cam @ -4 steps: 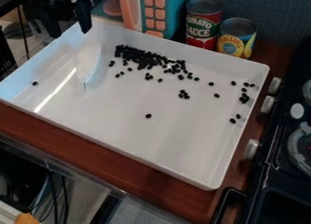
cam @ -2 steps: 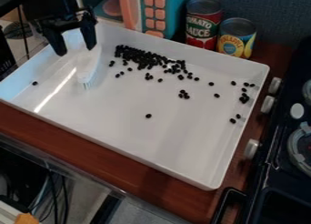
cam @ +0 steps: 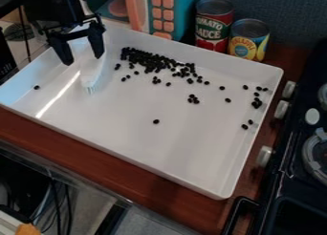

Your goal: Sweep into pile

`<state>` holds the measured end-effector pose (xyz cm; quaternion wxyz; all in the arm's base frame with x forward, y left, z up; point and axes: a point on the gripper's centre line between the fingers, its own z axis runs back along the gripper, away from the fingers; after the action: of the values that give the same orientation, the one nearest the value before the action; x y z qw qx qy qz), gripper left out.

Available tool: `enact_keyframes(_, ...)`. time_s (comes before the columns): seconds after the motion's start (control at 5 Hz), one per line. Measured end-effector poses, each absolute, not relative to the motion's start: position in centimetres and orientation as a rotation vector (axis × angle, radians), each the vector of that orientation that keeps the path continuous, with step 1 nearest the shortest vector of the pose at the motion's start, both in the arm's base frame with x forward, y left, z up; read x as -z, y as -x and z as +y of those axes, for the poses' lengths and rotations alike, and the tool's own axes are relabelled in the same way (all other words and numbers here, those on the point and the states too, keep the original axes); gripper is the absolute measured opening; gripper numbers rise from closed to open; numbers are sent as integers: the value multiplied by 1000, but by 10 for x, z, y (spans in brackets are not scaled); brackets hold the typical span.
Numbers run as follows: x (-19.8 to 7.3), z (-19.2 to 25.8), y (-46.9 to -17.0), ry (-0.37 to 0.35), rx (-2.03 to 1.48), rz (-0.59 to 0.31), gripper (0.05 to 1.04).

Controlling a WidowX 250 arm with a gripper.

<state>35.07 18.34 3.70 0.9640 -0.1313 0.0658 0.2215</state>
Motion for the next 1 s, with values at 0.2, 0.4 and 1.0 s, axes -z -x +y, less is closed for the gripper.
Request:
enact_keyframes(0.2, -28, 178, -350, 245, -457, 79, 1000)
enact_keyframes(0.4, -30, 178, -355, 241, -453, 47, 1000)
enact_keyframes(1.0, -63, 170, -352, 253, -409, -35, 1000)
